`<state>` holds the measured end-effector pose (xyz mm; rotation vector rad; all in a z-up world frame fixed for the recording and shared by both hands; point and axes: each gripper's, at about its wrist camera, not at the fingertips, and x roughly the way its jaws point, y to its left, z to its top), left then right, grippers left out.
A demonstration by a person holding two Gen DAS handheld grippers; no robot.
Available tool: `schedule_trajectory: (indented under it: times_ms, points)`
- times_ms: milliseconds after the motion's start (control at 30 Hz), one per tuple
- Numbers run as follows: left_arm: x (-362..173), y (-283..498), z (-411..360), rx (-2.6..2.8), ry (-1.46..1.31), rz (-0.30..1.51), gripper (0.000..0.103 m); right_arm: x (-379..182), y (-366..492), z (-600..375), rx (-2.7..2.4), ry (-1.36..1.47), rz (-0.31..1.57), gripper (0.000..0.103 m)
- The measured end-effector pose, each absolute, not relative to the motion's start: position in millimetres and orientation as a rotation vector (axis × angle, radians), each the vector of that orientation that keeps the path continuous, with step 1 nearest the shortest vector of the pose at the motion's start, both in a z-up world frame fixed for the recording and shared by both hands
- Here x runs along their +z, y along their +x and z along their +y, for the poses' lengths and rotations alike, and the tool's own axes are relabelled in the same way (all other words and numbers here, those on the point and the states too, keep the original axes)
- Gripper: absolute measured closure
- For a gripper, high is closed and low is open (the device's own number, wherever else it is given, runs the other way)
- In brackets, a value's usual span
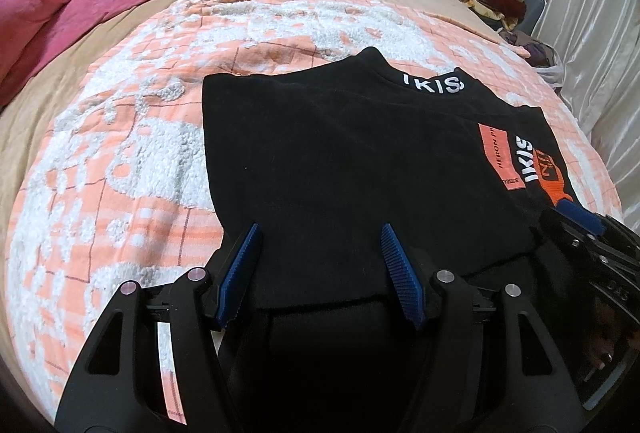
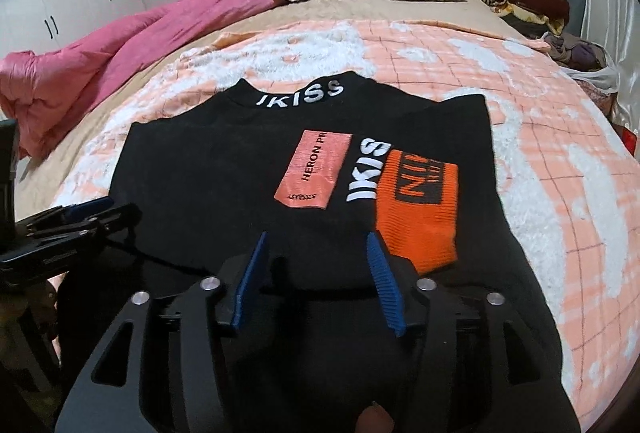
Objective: Fold small clothes
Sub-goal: 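Grasp the shirt hem with both tools and fold it toward the collar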
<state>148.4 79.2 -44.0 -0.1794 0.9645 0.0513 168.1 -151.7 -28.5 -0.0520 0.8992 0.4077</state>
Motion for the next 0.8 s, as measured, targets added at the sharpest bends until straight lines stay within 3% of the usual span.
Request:
schedule_trajectory:
  times_ms: [233,300,567,633,667,800]
  points:
    - [-44.1,148.2,78.6,0.053,-0.182,0.964,0.049,-19.5,161.6,-165.6,0.382,-0.020,0.880,0.040]
    - [-43.2,147.6,77.5,0.056,-0.175,0.964,0.049,-16.6,159.4,-168.3,0.383,-0.010,0.875,0.033]
    - [-34.7,140.8,79.1,0.065,-0.183,0.954,0.047,-5.6,151.9,-176.7,0.374,-0.004,0.848,0.030]
    - [-31.5,137.4,79.3,0.068,-0.185,0.952,0.046,-3.4,149.3,-179.6,0.369,-0.002,0.844,0.025]
    - [-29.8,135.8,78.8,0.068,-0.185,0.949,0.045,-2.4,148.0,-181.4,0.368,0.002,0.840,0.018]
    - [-17.6,126.2,78.2,0.072,-0.180,0.922,0.035,2.8,142.7,-188.5,0.365,0.012,0.827,0.017]
